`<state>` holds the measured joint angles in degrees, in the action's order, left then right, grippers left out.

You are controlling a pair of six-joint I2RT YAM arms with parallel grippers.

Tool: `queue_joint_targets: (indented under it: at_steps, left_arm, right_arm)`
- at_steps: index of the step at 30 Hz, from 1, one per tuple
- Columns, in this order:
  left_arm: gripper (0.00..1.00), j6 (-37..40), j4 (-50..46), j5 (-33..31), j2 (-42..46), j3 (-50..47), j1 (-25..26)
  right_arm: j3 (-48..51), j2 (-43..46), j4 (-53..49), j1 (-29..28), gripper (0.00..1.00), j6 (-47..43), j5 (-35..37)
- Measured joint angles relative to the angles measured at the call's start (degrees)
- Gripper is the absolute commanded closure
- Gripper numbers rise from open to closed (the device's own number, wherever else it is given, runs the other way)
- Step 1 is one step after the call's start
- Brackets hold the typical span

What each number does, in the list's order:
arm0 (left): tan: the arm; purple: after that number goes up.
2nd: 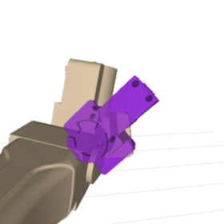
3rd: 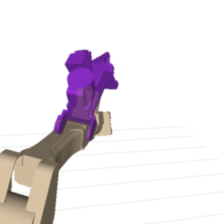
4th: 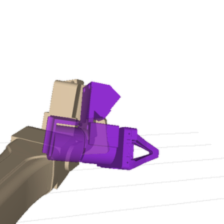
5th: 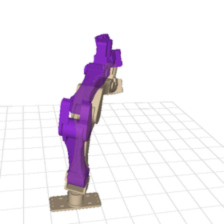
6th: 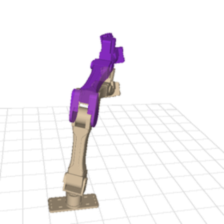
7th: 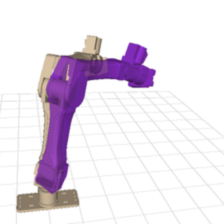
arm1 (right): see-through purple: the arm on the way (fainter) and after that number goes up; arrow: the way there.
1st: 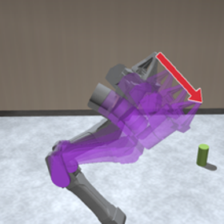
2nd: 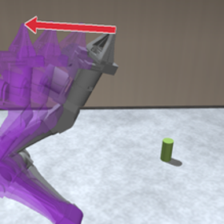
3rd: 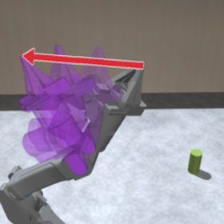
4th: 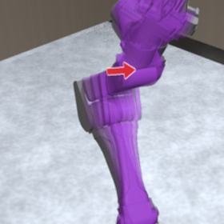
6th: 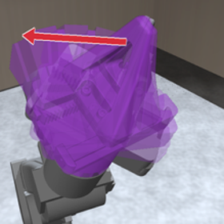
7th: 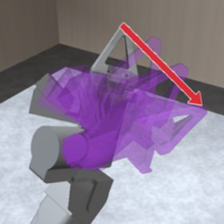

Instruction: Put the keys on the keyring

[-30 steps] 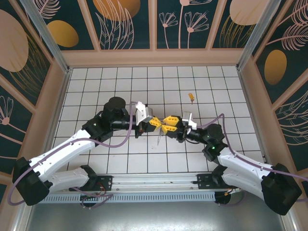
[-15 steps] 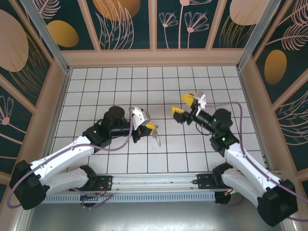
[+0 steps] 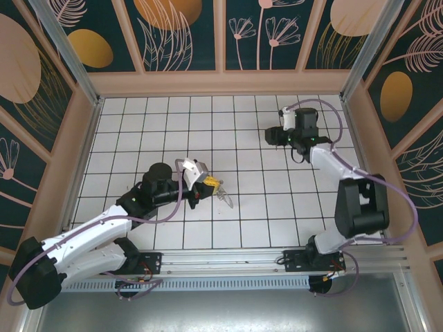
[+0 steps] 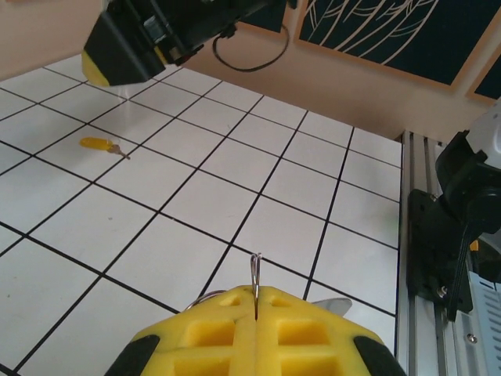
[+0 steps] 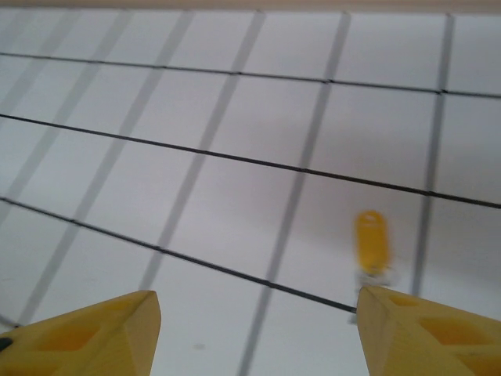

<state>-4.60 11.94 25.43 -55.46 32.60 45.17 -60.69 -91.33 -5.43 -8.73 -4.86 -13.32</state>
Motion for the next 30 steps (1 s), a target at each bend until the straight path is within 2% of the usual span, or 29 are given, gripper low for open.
queue_joint_targets:
  at_steps: [6,15,25,30]
  left_arm:
    - [1.0,-1.2,3.7,1.1,0.4,-0.8,0.0]
    - [1.0,-1.5,5.0,2.2,1.2,-1.5,0.0]
    - [1.0,-1.5,6.7,4.8,1.8,-1.6,0.0]
    - [1.0,-1.5,7.2,4.9,1.6,-1.7,0.0]
  right_arm:
    - [-8.2,-10.1,-6.0,6.4,0.38,-2.4,0.2]
    - [-17.0,-21.0,-11.4,6.6,0.43,-4.3,-2.4]
    - [-18.8,-24.8,-14.5,6.7,0.51,-6.8,-5.3]
    - [-18.9,-25.8,-14.5,6.8,0.62,-7.2,-6.7]
